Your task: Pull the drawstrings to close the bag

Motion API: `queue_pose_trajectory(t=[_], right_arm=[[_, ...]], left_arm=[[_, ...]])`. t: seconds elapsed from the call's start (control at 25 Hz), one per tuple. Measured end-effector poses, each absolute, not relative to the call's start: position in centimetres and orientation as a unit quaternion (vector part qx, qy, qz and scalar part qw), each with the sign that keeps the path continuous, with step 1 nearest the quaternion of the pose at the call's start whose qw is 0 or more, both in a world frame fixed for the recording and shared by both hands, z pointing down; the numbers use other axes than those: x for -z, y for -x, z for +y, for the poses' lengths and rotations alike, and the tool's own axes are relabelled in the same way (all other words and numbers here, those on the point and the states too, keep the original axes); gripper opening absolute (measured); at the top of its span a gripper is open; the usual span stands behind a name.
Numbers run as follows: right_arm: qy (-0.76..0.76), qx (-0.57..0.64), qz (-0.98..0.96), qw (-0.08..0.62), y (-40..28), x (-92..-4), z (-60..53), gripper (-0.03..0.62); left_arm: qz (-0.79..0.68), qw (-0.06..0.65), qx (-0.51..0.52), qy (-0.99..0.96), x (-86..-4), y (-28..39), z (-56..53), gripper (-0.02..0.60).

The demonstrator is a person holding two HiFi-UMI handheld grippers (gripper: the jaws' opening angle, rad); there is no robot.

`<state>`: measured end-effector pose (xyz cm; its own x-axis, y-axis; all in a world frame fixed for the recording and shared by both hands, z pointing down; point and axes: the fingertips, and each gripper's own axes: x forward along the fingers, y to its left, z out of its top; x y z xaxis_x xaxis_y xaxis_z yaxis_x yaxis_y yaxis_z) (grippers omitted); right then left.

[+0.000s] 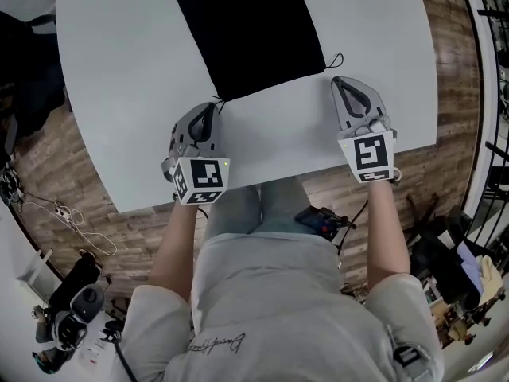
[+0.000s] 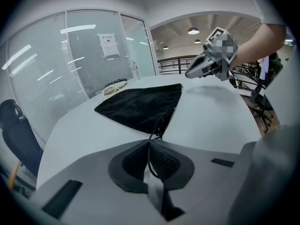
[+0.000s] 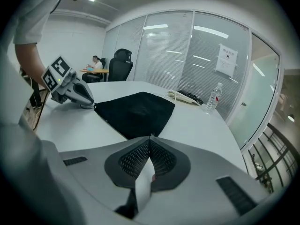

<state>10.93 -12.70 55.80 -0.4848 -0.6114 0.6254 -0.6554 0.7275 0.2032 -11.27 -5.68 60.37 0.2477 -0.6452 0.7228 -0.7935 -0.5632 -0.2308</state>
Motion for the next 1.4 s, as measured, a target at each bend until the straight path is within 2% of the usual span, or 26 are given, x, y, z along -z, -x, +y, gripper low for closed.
queue_pose_trajectory(t=[0.12, 0.16, 0.44, 0.96, 1.4], right_arm=[[-0.364, 0.007, -0.851, 0.379, -11.8, -56.3, -13.6, 0.025], [-0.361, 0.021, -0.847, 0.391, -12.1, -56.7, -13.9, 0.068], [-0.290, 0.141, -0.818, 0.476, -12.3, -59.6, -14.8, 0.081], [-0.188, 0.162, -0.826, 0.507, -10.8, -60.6, -15.3, 0.127], [-0.119, 0.177, -0.837, 0.504, -8.1, -60.8, -14.8, 0.129]], left_arm=[[-0.461, 0.084, -0.405, -0.785, -59.8, 11.4, -5.8, 0.012], [-0.461, 0.082, -0.404, -0.786, -59.6, 11.4, -5.9, 0.012], [-0.466, 0.075, -0.400, -0.786, -59.1, 11.9, -6.4, 0.012], [-0.484, 0.082, -0.387, -0.781, -58.2, 13.1, -7.4, 0.012], [-0.491, 0.084, -0.383, -0.778, -58.1, 14.7, -7.9, 0.012]])
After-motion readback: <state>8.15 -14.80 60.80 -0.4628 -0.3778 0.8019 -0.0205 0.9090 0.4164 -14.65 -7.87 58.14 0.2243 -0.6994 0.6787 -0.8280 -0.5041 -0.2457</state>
